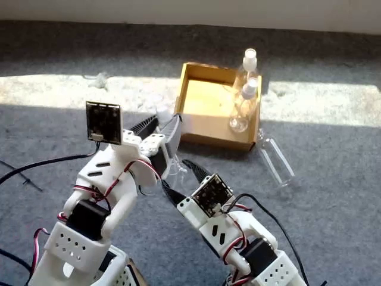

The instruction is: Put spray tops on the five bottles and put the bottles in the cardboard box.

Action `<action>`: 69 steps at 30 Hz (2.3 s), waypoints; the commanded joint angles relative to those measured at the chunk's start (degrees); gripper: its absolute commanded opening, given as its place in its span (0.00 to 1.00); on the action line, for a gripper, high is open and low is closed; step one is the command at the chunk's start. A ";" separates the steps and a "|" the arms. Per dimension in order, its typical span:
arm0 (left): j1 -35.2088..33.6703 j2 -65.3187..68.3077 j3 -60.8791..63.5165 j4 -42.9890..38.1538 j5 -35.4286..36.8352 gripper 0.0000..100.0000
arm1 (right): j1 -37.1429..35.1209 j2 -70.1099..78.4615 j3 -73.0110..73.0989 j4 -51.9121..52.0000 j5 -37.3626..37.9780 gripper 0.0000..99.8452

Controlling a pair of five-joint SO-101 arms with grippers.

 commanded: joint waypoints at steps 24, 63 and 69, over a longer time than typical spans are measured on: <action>8.13 -0.57 3.82 7.30 -10.90 0.01 | 4.97 -0.57 -0.48 -1.54 -0.62 0.00; 1.01 -0.66 0.31 16.53 -20.48 0.19 | 5.05 -0.57 -0.22 -1.54 -0.62 0.00; 0.92 -0.75 -1.98 16.62 -21.10 0.19 | 5.05 -0.57 -0.22 -1.54 -0.62 0.00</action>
